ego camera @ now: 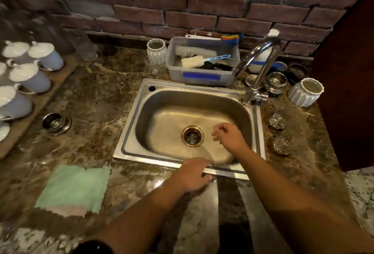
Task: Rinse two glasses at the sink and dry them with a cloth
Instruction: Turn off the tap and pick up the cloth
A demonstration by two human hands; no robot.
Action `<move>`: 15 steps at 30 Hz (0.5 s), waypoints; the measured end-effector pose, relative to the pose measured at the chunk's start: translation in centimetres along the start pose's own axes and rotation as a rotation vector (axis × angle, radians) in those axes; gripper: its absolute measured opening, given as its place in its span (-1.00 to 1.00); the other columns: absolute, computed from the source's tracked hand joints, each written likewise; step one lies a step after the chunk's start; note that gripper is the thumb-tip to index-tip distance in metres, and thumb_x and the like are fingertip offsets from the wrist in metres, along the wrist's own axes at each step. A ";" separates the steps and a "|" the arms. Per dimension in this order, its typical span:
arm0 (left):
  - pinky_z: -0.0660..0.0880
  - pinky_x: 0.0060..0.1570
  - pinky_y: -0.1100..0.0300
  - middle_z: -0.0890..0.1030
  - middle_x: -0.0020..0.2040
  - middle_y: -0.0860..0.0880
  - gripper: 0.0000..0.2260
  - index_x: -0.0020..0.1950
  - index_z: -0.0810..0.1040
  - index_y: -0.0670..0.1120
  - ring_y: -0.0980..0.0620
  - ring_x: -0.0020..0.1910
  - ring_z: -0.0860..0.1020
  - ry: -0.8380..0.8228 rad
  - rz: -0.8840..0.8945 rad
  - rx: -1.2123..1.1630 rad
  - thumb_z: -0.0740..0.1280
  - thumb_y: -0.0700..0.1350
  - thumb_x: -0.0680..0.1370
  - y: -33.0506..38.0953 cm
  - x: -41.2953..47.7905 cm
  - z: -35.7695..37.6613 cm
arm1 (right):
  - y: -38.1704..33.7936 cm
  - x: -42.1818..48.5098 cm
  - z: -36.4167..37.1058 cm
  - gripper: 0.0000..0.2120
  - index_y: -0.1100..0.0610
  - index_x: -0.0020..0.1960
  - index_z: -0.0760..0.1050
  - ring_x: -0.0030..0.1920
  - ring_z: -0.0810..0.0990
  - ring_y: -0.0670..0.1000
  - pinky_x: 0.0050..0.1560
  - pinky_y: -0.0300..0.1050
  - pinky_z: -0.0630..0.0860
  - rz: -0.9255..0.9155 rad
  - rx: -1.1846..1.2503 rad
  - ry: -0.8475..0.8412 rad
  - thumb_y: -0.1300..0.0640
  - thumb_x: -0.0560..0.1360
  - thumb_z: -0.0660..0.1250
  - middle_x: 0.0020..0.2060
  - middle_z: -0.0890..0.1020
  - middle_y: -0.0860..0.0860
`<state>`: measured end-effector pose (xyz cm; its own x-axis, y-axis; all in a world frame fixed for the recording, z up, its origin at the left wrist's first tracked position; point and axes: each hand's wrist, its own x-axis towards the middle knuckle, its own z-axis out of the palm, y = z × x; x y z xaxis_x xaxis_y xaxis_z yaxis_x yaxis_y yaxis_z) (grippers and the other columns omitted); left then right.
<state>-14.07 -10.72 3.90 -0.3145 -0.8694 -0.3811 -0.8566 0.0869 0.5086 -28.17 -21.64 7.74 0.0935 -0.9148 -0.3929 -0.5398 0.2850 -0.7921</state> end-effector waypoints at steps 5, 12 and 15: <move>0.48 0.17 0.03 0.62 0.23 -0.14 -0.71 0.28 0.57 -0.08 -0.14 0.21 0.56 0.009 -0.022 -0.048 0.30 -0.01 0.60 -8.2 -7.1 -5.4 | -3.6 -4.9 9.5 -0.83 0.11 -0.12 0.59 -0.25 0.65 0.05 -0.23 -0.10 0.60 -0.121 -0.193 -0.263 0.25 0.57 0.26 -0.18 0.69 0.14; 0.42 0.19 0.09 0.62 0.23 -0.13 -0.73 0.26 0.59 -0.10 -0.13 0.24 0.54 0.212 -0.225 -0.005 0.35 -0.07 0.58 -23.5 -18.7 -8.7 | -7.4 -9.0 22.7 -0.88 0.02 -0.13 0.60 -0.09 0.66 0.06 0.00 -0.05 0.56 -0.225 -0.345 -0.368 0.18 0.50 0.31 -0.17 0.69 0.01; 0.41 0.23 0.03 0.60 0.26 -0.17 -0.66 0.33 0.54 -0.12 -0.18 0.27 0.52 0.221 -0.263 0.036 0.38 -0.07 0.57 -28.3 -21.8 -9.5 | -8.7 -10.2 27.1 -0.83 0.08 0.05 0.60 0.02 0.63 0.10 0.06 -0.03 0.55 -0.299 -0.436 -0.360 0.15 0.49 0.33 -0.02 0.69 0.07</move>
<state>20.92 1.11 5.16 0.0116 -0.9483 -0.3172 -0.9118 -0.1402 0.3859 -1.78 -7.01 5.98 0.5270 -0.7619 -0.3766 -0.7306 -0.1797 -0.6587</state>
